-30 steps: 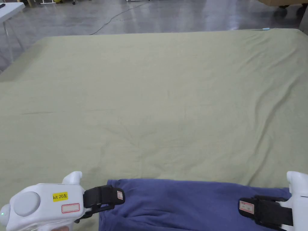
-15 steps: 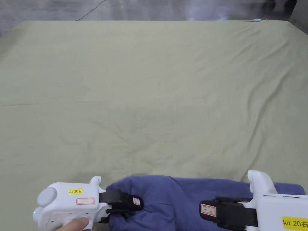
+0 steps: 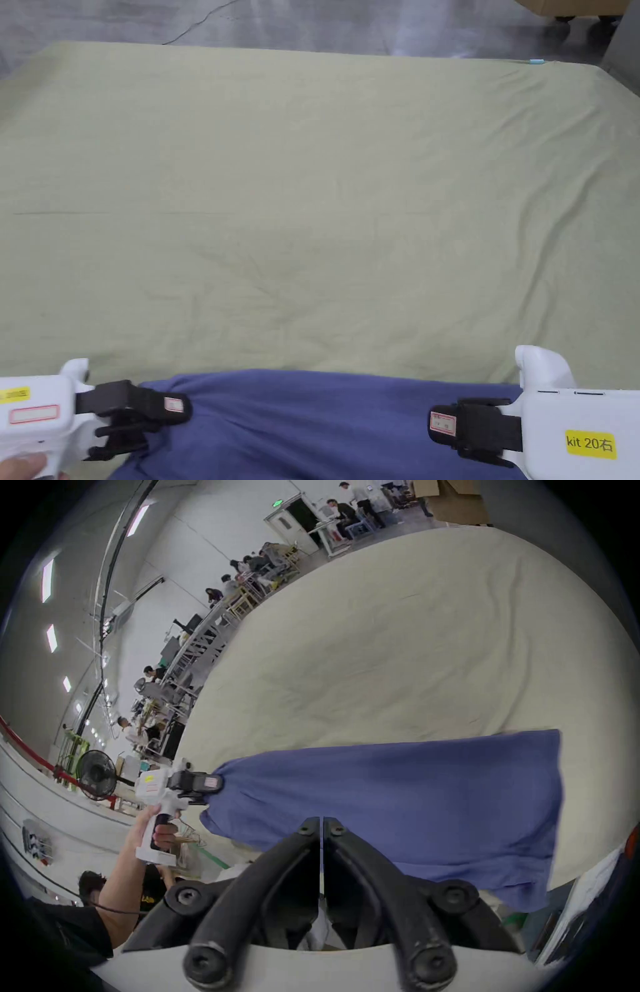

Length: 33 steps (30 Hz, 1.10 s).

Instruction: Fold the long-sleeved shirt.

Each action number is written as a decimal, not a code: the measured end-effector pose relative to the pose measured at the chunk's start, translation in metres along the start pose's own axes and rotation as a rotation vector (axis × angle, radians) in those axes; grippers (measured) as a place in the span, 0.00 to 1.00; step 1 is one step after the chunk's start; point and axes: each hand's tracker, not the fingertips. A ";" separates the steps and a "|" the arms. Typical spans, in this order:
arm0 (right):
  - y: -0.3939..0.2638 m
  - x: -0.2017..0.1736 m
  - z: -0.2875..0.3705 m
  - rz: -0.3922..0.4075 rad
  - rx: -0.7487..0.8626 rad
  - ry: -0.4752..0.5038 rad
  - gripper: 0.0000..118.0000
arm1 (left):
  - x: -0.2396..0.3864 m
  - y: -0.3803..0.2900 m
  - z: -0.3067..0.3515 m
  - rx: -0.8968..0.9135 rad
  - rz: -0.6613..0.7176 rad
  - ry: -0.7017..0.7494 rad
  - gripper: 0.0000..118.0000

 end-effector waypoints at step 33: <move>-0.016 0.026 0.035 -0.076 0.017 -0.143 0.00 | 0.170 -0.096 -0.254 -0.075 -0.480 0.681 0.11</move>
